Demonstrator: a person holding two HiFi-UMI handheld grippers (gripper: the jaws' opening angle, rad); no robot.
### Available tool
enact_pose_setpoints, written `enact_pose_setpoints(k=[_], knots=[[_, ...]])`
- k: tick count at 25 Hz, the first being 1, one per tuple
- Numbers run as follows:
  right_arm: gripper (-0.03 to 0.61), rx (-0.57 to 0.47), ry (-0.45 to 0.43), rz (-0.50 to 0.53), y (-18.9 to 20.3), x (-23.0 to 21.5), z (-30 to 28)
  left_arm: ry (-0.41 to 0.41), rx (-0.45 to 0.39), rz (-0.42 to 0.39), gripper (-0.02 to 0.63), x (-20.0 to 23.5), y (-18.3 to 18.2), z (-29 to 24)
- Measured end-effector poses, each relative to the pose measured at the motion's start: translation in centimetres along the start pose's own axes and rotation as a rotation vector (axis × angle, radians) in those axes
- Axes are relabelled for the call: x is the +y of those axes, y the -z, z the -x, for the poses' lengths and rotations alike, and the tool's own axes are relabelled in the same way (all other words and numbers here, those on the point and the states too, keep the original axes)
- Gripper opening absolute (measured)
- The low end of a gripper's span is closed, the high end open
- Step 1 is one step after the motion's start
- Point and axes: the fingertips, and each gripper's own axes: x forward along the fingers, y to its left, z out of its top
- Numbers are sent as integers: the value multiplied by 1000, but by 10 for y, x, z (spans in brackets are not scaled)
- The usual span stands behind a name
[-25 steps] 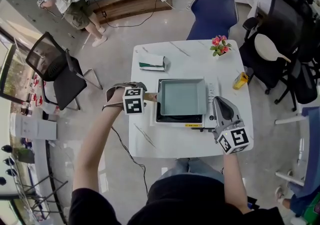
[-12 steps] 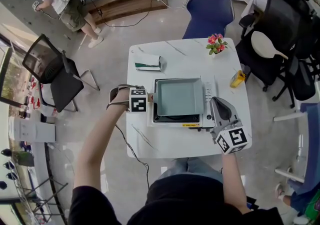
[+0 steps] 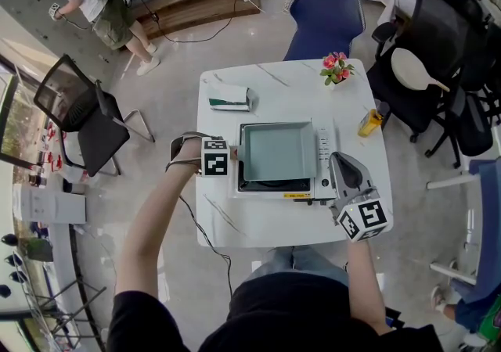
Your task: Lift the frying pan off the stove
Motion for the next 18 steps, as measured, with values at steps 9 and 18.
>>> enact_pose_setpoints(k=[9,18], knots=[[2,-1,3,-4,-4,3,1,-71,-11,14,15,6,-1,4],[2,-1,14,-6,-4,-2,2,-105,-34,24,14,6,1,8]])
